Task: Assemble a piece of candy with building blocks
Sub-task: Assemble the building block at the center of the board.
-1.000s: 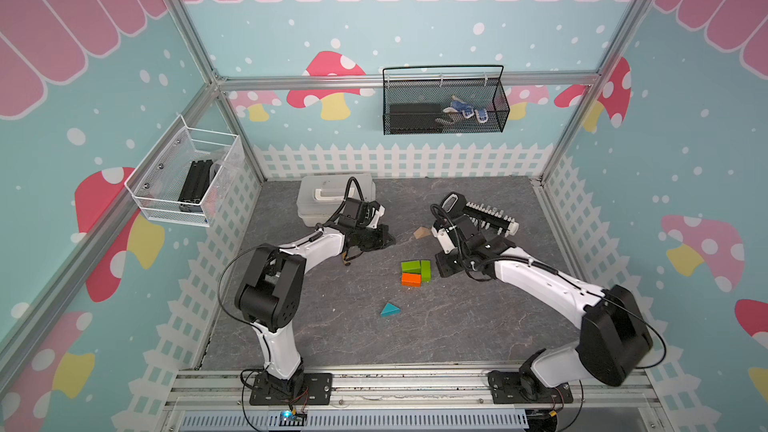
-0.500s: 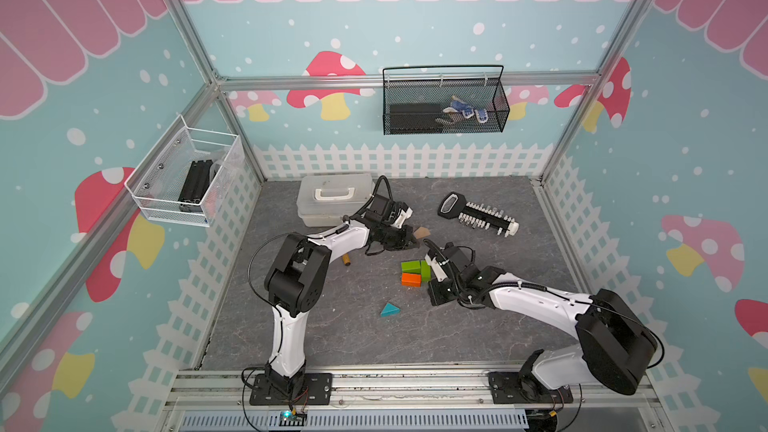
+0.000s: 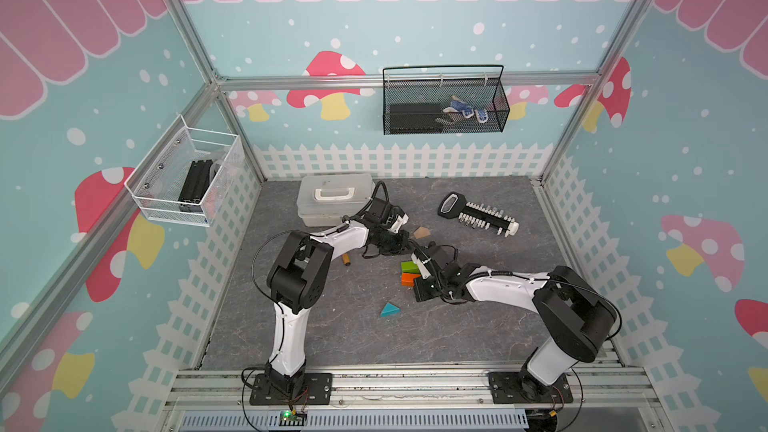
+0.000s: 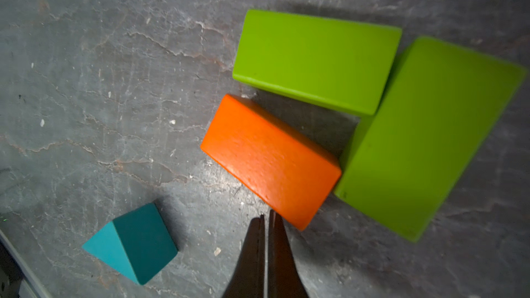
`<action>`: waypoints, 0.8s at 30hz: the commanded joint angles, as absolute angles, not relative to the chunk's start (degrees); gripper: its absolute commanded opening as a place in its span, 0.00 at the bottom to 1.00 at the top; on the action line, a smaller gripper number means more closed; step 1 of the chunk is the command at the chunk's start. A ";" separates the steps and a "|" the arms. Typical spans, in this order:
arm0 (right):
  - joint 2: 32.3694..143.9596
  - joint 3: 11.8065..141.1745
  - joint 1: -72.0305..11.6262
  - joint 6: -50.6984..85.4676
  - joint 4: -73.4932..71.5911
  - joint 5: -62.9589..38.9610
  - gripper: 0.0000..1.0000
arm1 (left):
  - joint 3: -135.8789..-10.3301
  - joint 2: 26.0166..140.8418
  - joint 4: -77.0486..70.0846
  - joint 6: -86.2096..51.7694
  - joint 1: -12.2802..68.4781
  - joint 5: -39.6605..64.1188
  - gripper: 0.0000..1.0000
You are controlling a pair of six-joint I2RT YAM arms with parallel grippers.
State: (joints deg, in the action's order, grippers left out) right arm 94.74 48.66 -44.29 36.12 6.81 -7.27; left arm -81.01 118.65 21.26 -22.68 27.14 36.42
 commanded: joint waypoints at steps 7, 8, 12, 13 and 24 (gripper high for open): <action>96.64 50.01 -44.56 38.23 6.50 -4.10 0.00 | -80.15 121.13 22.68 -20.52 27.47 37.68 0.00; 96.59 50.05 -44.56 38.32 6.50 -3.99 0.00 | -80.21 121.18 22.83 -20.40 27.52 37.71 0.00; 96.11 50.22 -44.57 38.02 6.72 -3.02 0.00 | -80.79 121.33 23.79 -19.74 27.78 37.89 0.00; 95.96 50.40 -44.56 37.86 7.04 -2.50 0.00 | -80.95 121.51 23.92 -19.59 27.98 38.20 0.00; 96.26 51.90 -44.55 37.09 8.35 -0.26 0.00 | -81.52 121.70 24.41 -19.64 28.65 38.32 0.00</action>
State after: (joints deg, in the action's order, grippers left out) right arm 96.12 50.24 -44.31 36.91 7.68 -1.78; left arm -80.62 120.77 23.44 -20.95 28.38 37.34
